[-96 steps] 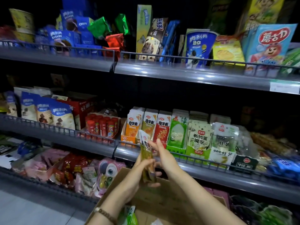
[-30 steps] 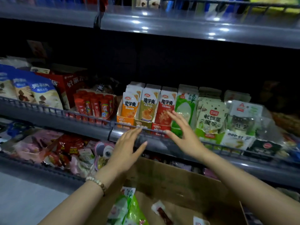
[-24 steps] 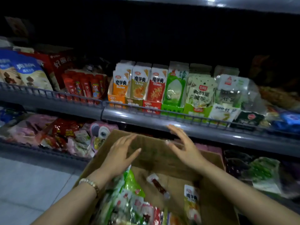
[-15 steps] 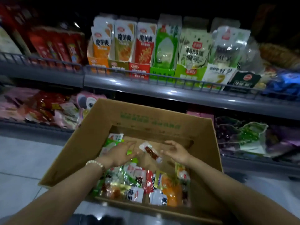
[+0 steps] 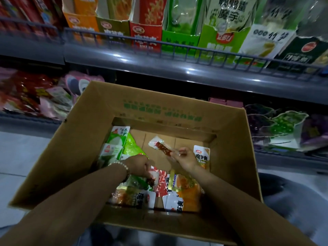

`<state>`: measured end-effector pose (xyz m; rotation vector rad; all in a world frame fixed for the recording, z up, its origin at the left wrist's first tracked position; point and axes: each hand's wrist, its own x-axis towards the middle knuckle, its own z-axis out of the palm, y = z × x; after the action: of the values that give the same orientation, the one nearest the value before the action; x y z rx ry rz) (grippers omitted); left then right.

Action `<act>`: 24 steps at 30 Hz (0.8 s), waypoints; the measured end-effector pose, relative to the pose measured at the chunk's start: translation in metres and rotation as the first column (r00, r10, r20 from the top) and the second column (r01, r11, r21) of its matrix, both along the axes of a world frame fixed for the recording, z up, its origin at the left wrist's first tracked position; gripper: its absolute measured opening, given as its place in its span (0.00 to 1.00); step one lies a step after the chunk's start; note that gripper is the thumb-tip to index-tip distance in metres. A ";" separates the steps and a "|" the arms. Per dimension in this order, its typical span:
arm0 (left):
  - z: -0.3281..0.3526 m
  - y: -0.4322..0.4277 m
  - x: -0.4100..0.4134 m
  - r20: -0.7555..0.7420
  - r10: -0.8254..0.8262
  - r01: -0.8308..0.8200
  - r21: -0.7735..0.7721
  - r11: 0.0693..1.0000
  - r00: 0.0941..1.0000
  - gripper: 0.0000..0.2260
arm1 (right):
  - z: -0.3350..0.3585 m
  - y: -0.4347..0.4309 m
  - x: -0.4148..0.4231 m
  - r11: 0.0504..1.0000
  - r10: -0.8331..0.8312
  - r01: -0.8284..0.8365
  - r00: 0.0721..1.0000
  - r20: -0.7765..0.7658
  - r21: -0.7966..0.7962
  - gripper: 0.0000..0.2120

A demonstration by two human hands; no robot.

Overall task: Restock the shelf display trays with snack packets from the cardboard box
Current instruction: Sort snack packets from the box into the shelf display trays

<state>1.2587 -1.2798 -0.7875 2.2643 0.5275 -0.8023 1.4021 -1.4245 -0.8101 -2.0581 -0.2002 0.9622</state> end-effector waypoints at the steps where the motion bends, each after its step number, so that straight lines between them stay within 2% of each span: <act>1: -0.003 -0.001 -0.001 0.025 0.009 -0.008 -0.026 1.000 1.000 0.12 | -0.002 0.002 0.005 0.998 -0.051 0.051 0.999 -0.004 0.022 0.13; 3: -0.009 0.004 -0.003 0.098 0.094 -0.080 -0.135 0.988 0.991 0.06 | -0.008 0.008 0.011 0.995 -0.101 0.101 0.995 0.012 -0.009 0.16; 5: -0.007 0.013 -0.005 0.133 0.272 -0.225 -0.293 0.929 0.953 0.10 | -0.014 0.016 0.014 0.989 -0.142 0.144 0.989 0.032 -0.039 0.15; 7: 0.000 0.025 -0.006 0.090 0.480 -0.396 -0.446 0.803 0.872 0.09 | -0.020 0.023 0.014 0.983 -0.182 0.182 0.983 0.012 -0.037 0.12; 8: 0.005 0.028 -0.006 0.057 0.559 -0.460 -0.503 0.732 0.828 0.08 | -0.022 0.026 0.013 0.982 -0.181 0.182 0.983 0.012 -0.050 0.14; 11: 0.019 0.033 -0.006 -0.023 0.695 -0.593 -0.542 0.596 0.719 0.06 | -0.023 0.027 0.012 0.985 -0.150 0.150 0.989 0.007 -0.083 0.15; 14: 0.024 0.034 -0.007 0.027 0.768 -0.674 -0.462 0.577 0.640 0.02 | -0.011 0.024 0.009 0.995 -0.094 0.092 0.994 -0.059 -0.021 0.12; 18: 0.037 0.041 -0.012 -0.019 0.781 -0.715 -0.415 0.562 0.625 0.07 | 0.027 0.012 0.001 0.990 0.008 0.033 0.960 -0.280 0.140 0.09; 19: 0.044 0.042 -0.015 -0.068 0.781 -0.717 -0.451 0.531 0.621 0.11 | 0.037 0.008 -0.002 0.986 0.028 0.023 0.954 -0.297 0.164 0.09; 21: 0.058 0.041 -0.021 -0.182 0.805 -0.748 -0.526 0.405 0.565 0.20 | 0.057 0.002 -0.009 0.978 0.040 0.030 0.944 -0.326 0.206 0.07; 24: 0.092 0.026 -0.026 -0.166 0.864 -0.769 -0.556 0.316 0.475 0.21 | 0.086 -0.008 -0.020 0.945 -0.026 0.138 0.935 -0.352 0.297 0.06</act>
<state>1.2328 -1.2536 -0.6960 1.1706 1.0814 -0.1517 1.3819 -1.4321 -0.7241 -1.5639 -0.0743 1.1399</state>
